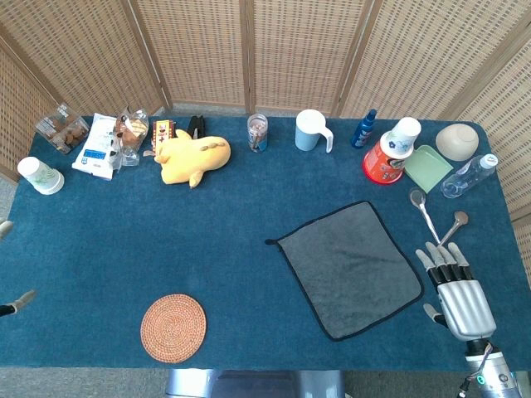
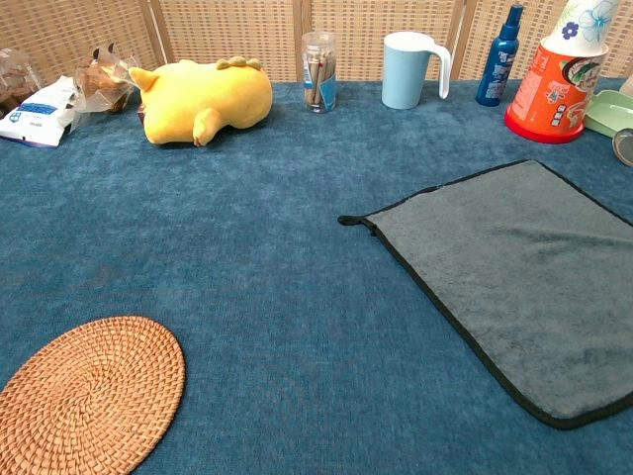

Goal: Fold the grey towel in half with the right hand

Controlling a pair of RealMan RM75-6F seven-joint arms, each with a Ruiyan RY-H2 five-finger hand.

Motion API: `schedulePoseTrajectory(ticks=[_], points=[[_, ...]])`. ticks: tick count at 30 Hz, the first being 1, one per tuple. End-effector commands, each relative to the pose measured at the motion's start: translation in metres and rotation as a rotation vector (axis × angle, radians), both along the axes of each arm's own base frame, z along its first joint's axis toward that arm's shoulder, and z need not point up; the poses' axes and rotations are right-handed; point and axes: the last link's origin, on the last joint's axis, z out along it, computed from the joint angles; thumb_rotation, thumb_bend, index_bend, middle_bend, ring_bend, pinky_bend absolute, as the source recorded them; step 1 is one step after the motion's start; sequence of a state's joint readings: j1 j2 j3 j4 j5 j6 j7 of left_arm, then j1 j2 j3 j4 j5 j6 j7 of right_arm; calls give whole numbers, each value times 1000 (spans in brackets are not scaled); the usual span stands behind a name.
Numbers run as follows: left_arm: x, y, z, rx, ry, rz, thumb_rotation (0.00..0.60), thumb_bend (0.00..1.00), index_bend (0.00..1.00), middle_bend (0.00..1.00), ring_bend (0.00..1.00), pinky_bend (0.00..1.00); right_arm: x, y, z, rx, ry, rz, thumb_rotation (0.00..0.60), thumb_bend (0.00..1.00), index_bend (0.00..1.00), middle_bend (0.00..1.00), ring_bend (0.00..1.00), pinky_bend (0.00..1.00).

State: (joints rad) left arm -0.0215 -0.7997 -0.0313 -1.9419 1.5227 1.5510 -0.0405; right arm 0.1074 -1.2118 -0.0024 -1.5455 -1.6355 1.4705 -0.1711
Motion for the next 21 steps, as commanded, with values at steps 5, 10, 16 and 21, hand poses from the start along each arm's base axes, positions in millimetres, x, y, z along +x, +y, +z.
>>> schedulePoseTrajectory(ticks=[5,10,16,21], points=[[1,-1,4,16,-14,-7,600,131,0,0,0,0,2,2,-13,42,9,0,600,0,56,0,0,0],[0,0,4,8,-18,-4,600,131,0,0,0,0,2,2,-21,74,24,12,600,0,58,0,0,0],[-1,1,5,9,-23,4,600,131,0,0,0,0,0,2,-29,108,42,22,600,0,60,0,0,0],[-2,-1,5,14,-18,4,600,131,0,0,0,0,-5,-1,-36,150,72,34,600,0,61,0,0,0]])
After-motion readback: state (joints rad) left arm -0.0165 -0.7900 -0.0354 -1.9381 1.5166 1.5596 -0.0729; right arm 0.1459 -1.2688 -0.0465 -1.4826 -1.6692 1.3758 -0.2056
